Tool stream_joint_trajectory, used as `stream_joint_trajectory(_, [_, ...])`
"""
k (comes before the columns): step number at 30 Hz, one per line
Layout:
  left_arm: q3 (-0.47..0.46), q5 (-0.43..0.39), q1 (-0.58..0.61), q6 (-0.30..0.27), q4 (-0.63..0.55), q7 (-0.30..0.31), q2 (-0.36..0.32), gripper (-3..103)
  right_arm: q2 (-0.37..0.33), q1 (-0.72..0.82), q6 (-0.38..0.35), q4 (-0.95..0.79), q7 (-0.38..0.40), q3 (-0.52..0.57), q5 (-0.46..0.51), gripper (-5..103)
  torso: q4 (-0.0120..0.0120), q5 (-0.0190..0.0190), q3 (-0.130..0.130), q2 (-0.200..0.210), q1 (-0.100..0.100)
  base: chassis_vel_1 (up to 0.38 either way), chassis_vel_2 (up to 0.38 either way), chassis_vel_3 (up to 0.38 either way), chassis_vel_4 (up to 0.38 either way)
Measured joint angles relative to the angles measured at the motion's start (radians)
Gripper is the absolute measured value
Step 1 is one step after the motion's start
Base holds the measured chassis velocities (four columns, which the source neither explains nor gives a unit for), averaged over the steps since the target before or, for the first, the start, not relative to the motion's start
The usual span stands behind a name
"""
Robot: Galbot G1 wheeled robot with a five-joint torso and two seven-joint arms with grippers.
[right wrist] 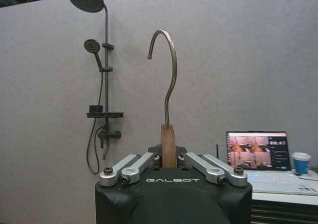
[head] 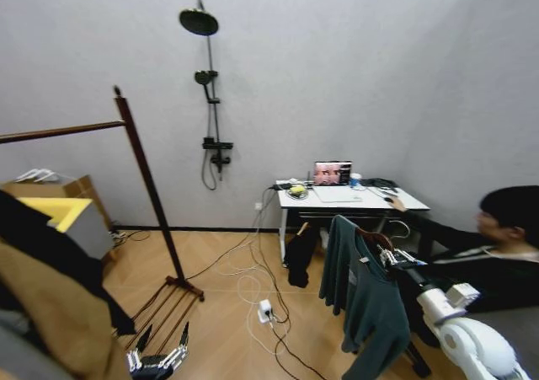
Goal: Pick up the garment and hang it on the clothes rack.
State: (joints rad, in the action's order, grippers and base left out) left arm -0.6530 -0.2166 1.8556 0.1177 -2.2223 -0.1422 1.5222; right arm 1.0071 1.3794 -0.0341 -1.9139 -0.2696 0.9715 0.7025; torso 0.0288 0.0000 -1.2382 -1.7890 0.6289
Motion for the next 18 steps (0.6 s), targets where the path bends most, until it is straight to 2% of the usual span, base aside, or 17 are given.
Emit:
stream_joint_trajectory(6, [0.000,0.000,0.000,0.000,0.000,0.000,0.000,100,-0.002,0.007,-0.002,-0.015,0.000,0.007,0.003,9,-0.0001,0.0001,0.000,0.001,0.000,0.117,0.116,0.129,0.115])
stream_joint_trajectory(18, [0.000,0.000,0.000,0.000,0.000,0.000,0.000,100,-0.012,0.013,-0.050,-0.129,0.020,0.014,0.029,9,-0.0001,0.0000,0.001,0.002,-0.001,0.132,0.119,0.124,0.121])
